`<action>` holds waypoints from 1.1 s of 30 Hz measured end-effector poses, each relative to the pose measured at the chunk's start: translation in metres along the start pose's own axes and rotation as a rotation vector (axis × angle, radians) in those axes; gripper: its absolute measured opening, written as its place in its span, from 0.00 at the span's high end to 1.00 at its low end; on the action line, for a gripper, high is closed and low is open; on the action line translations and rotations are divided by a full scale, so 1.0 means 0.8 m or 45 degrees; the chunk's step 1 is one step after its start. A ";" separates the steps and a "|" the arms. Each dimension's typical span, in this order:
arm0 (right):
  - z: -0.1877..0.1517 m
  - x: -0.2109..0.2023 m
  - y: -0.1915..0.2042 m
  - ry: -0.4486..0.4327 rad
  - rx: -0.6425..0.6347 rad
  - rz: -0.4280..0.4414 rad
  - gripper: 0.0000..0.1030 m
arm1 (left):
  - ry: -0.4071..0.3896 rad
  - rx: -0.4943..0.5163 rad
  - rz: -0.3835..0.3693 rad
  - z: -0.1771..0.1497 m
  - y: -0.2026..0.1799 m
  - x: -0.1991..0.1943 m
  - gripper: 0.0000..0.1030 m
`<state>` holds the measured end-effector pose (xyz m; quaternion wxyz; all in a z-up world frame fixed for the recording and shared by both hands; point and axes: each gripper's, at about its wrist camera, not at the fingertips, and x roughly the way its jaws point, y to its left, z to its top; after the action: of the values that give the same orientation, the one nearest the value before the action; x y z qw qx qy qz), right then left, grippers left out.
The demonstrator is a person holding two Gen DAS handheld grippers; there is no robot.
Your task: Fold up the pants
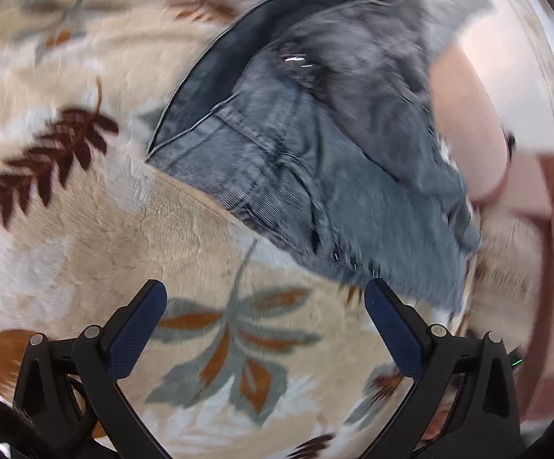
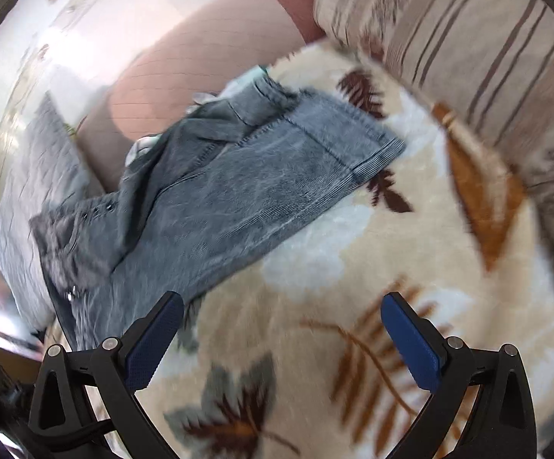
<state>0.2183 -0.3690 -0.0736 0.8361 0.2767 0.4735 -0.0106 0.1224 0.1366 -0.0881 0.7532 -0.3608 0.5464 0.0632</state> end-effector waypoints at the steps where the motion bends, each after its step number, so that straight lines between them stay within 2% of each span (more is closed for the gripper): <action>1: 0.007 0.013 -0.006 0.010 0.044 0.022 0.00 | 0.018 -0.034 -0.016 0.002 0.004 0.007 0.00; 6: 0.029 0.053 -0.040 0.011 0.260 0.132 0.00 | 0.121 -0.131 -0.058 0.006 0.002 0.060 0.00; 8: 0.042 0.058 -0.042 -0.033 0.282 0.158 0.00 | 0.079 -0.117 -0.035 0.012 -0.008 0.065 0.00; 13: 0.067 0.075 -0.032 -0.051 0.279 0.178 0.01 | 0.021 -0.145 -0.107 0.043 -0.024 0.071 0.00; 14: 0.070 0.077 -0.030 -0.054 0.275 0.170 0.04 | 0.015 -0.147 -0.105 0.049 -0.026 0.073 0.00; 16: 0.073 0.080 -0.027 -0.057 0.281 0.135 0.19 | 0.009 -0.167 -0.105 0.053 -0.024 0.074 0.06; 17: 0.075 0.081 -0.028 -0.046 0.283 0.114 0.44 | -0.014 -0.166 -0.115 0.054 -0.024 0.072 0.10; 18: 0.078 0.084 -0.029 -0.030 0.282 0.091 0.80 | -0.034 -0.151 -0.126 0.055 -0.024 0.067 0.30; 19: 0.077 0.085 -0.034 -0.011 0.291 0.075 0.96 | -0.041 -0.127 -0.131 0.057 -0.025 0.064 0.59; 21: 0.074 0.076 -0.040 -0.037 0.302 0.085 0.97 | -0.032 -0.125 -0.124 0.061 -0.017 0.060 0.87; 24: 0.063 0.048 -0.041 -0.095 0.277 0.108 0.97 | -0.055 -0.142 -0.124 0.060 -0.005 0.045 0.93; 28: 0.047 0.006 -0.029 -0.144 0.221 0.135 0.97 | -0.159 -0.041 -0.072 0.045 -0.006 0.008 0.94; 33: 0.006 -0.053 -0.025 -0.188 0.161 0.159 0.97 | -0.216 -0.007 -0.055 0.027 0.019 -0.037 0.94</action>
<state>0.1929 -0.3985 -0.0469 0.8487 0.3564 0.3907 -0.0085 0.1203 0.1699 -0.0669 0.7971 -0.3678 0.4725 0.0788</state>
